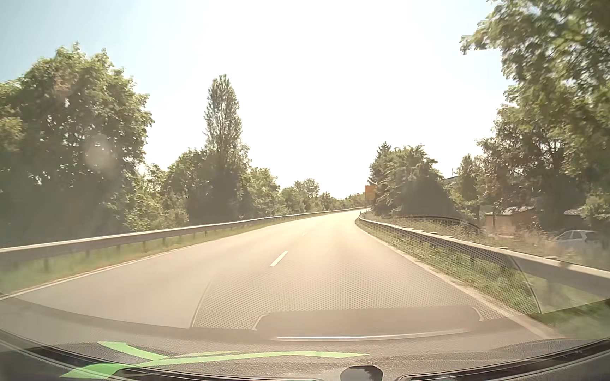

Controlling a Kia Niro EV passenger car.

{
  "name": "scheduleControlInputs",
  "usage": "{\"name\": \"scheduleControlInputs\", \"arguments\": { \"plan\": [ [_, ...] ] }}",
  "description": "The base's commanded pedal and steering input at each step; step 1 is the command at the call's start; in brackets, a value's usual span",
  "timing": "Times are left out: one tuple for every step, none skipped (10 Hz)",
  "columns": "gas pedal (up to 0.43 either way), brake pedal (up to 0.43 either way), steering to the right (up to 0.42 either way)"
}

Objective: Follow the waypoints while adhering to traffic rules and regulations

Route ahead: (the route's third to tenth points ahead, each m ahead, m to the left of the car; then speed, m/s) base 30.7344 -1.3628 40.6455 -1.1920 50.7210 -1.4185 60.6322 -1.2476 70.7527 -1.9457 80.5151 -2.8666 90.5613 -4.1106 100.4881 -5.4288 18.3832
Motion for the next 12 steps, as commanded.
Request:
{"name": "scheduleControlInputs", "arguments": {
  "plan": [
    [0.087, 0.0, 0.0],
    [0.118, 0.0, 0.001],
    [0.13, 0.0, 0.001],
    [0.138, 0.0, 0.001],
    [0.15, 0.0, 0.001],
    [0.157, 0.0, 0.001],
    [0.169, 0.0, 0.001],
    [0.169, 0.0, 0.001],
    [0.177, 0.0, 0.001],
    [0.177, 0.0, 0.001],
    [0.177, 0.0, 0.001],
    [0.189, 0.0, 0.001]
  ]
}}
